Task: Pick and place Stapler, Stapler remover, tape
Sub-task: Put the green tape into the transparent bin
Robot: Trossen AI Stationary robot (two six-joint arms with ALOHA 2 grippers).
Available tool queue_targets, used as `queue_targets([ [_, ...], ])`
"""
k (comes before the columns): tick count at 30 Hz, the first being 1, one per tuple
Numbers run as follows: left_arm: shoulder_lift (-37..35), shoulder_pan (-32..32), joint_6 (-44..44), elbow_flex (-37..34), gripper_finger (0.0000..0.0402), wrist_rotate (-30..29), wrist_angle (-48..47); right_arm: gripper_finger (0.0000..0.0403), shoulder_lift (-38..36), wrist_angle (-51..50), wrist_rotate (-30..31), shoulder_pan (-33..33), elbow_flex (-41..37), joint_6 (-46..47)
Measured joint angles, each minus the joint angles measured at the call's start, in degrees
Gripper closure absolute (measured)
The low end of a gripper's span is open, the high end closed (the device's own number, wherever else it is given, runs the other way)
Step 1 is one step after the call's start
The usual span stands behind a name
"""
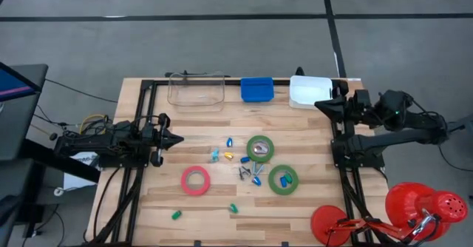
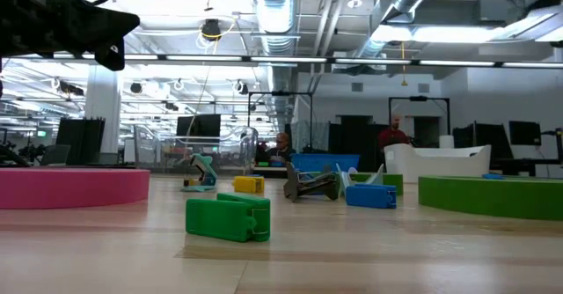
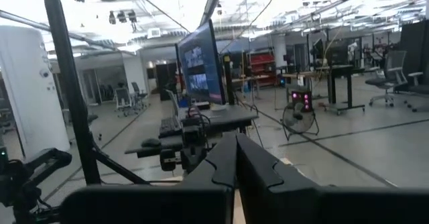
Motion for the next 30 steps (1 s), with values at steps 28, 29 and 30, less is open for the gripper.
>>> queue_targets([
  [28,0.00,0.00,0.00,0.00,0.0398,0.00,0.00,0.0403,14.68,-6.67,-0.21,0.02,3.68,-0.45],
  [29,0.00,-0.01,0.00,-0.01,0.0398,0.00,0.00,0.0403,15.16,-6.87,-0.23,0.02,3.68,-0.46],
  [30,0.00,-0.01,0.00,0.00,0.0398,-0.01,0.00,0.0403,15.58,-7.07,-0.23,0.02,3.68,-0.45],
])
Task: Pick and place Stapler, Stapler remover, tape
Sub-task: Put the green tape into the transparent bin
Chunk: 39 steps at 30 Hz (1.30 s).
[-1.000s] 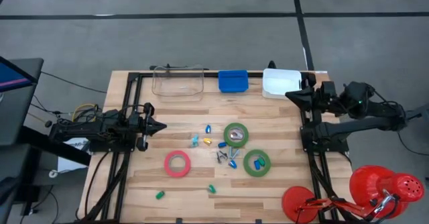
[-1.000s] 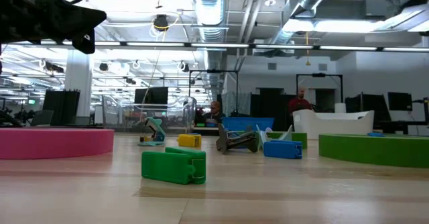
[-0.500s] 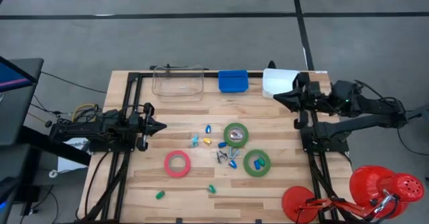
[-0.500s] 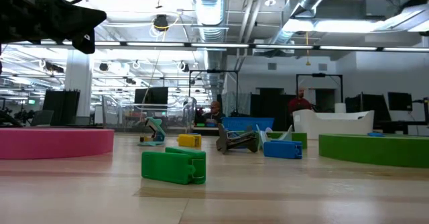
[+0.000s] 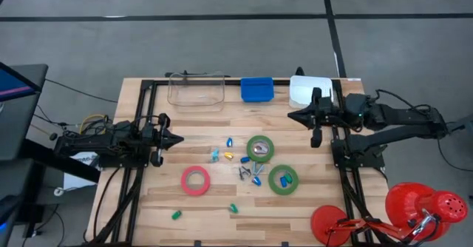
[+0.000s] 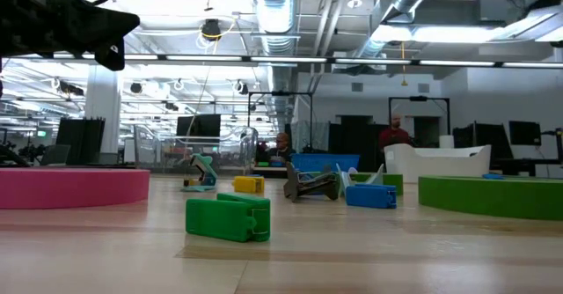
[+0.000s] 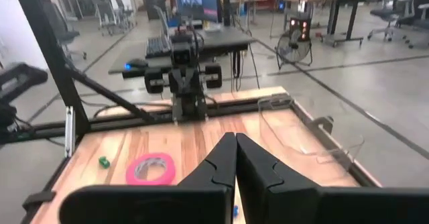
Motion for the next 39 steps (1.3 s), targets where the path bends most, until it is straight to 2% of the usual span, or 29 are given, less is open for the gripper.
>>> queue_targets([
  [20,-0.01,0.02,0.00,-0.02,0.0398,0.01,0.00,0.0403,14.04,-0.03,-0.02,0.00,0.00,0.05],
  [31,0.01,0.00,0.00,-0.02,0.0398,0.01,0.00,0.0403,21.65,-0.06,0.00,0.00,0.00,7.17],
  [39,0.00,0.01,0.00,0.00,0.0398,0.00,0.00,0.0397,24.77,-0.65,-0.01,0.00,0.00,8.47],
])
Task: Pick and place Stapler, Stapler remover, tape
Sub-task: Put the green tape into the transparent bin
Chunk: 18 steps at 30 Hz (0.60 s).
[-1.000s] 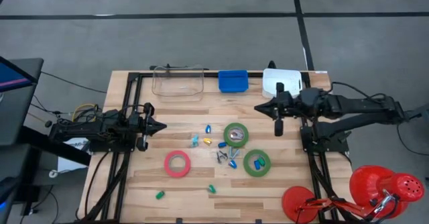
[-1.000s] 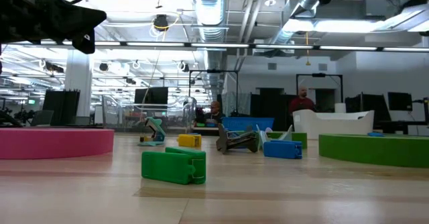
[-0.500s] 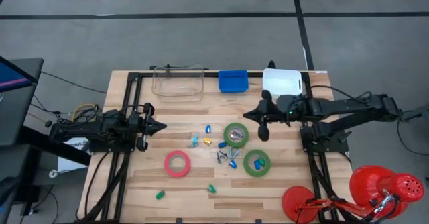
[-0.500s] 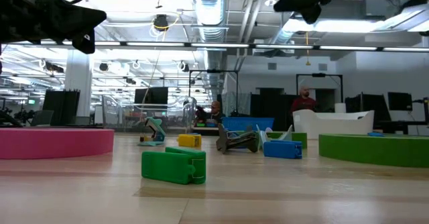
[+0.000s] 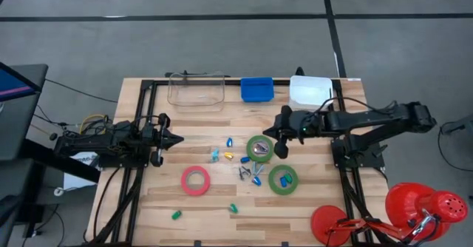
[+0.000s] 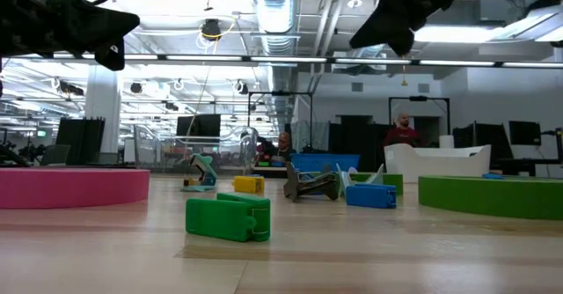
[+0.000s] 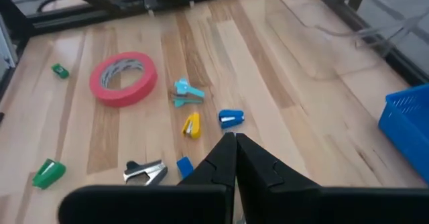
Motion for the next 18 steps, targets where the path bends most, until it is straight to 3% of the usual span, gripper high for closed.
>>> queue_targets([
  [4,0.01,0.00,0.00,0.00,0.0398,0.00,0.00,0.0359,0.18,-2.87,0.01,-0.35,0.00,4.15],
  [12,-0.01,0.00,0.00,-0.01,0.0398,0.01,0.02,0.0235,0.17,-10.70,-0.32,-3.02,0.00,11.92],
  [18,0.01,0.01,0.00,-0.01,0.0398,0.00,0.02,0.0156,1.16,-15.75,-5.54,-4.93,0.54,13.74],
])
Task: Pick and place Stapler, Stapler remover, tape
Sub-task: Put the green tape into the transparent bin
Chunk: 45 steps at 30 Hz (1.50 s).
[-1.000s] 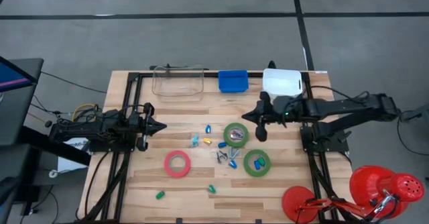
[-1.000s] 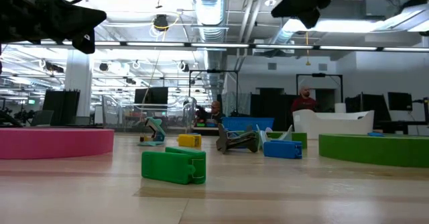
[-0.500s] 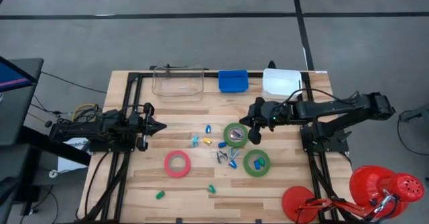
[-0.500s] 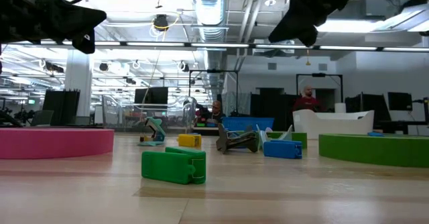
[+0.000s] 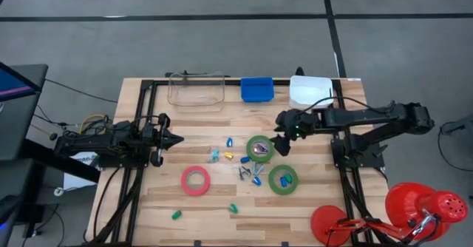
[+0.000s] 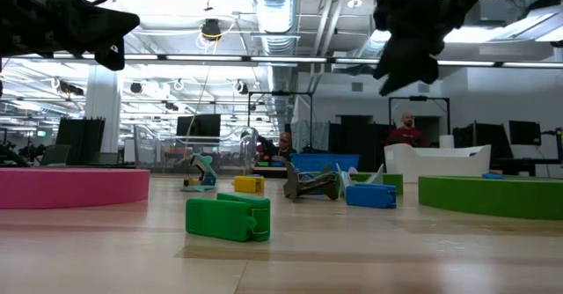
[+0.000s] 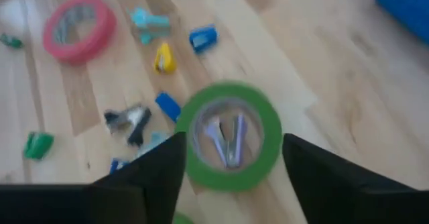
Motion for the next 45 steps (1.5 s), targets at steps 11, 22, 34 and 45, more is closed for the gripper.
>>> queue_targets([
  [11,1.40,0.00,0.00,0.03,0.0398,0.01,-0.11,0.0137,9.16,-16.15,-2.28,-1.77,11.07,-0.19],
  [22,4.87,-0.01,0.00,0.03,0.0398,0.01,0.46,0.0137,19.95,-21.55,-5.04,-1.86,17.29,-1.83],
  [34,7.26,0.01,0.01,-0.01,0.0398,-0.01,0.84,0.0137,27.93,-21.04,-4.91,-3.73,17.94,-1.79],
  [45,8.92,-0.01,0.00,-0.01,0.0398,-0.01,1.52,0.0137,31.92,-17.44,-4.84,-6.80,17.90,-1.81],
])
